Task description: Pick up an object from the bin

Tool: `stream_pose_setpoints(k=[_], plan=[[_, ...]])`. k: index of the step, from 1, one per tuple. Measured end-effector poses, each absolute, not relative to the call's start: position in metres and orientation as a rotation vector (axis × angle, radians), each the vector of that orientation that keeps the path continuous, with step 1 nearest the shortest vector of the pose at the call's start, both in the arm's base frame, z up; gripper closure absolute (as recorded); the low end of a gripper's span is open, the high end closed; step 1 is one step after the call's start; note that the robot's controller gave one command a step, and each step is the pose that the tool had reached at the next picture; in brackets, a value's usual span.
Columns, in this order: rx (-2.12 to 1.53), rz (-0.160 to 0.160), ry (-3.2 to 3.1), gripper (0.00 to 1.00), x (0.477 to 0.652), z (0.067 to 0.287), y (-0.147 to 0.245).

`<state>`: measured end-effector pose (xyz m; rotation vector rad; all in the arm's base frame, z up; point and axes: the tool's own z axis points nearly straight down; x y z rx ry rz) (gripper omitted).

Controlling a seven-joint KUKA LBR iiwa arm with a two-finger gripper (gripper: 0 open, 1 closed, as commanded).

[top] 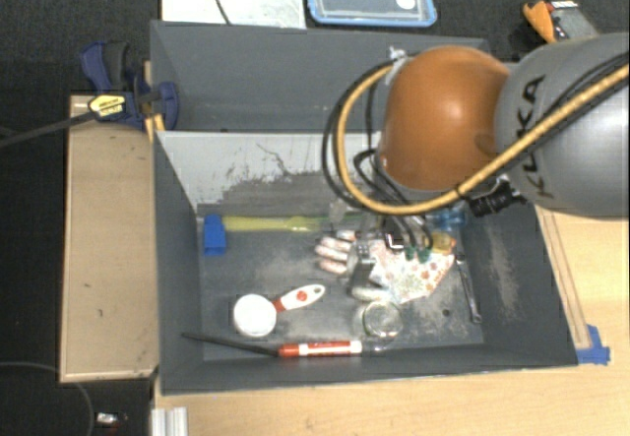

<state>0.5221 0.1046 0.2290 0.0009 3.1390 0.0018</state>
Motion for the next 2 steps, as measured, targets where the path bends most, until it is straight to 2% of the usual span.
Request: stream_pose_setpoints(k=[1, 2], plan=[[0.078, 0.003, 3.133, 0.0, 0.53, 0.139, 0.058], [-0.083, 0.009, 3.123, 0.0, 0.544, 0.069, 0.023]])
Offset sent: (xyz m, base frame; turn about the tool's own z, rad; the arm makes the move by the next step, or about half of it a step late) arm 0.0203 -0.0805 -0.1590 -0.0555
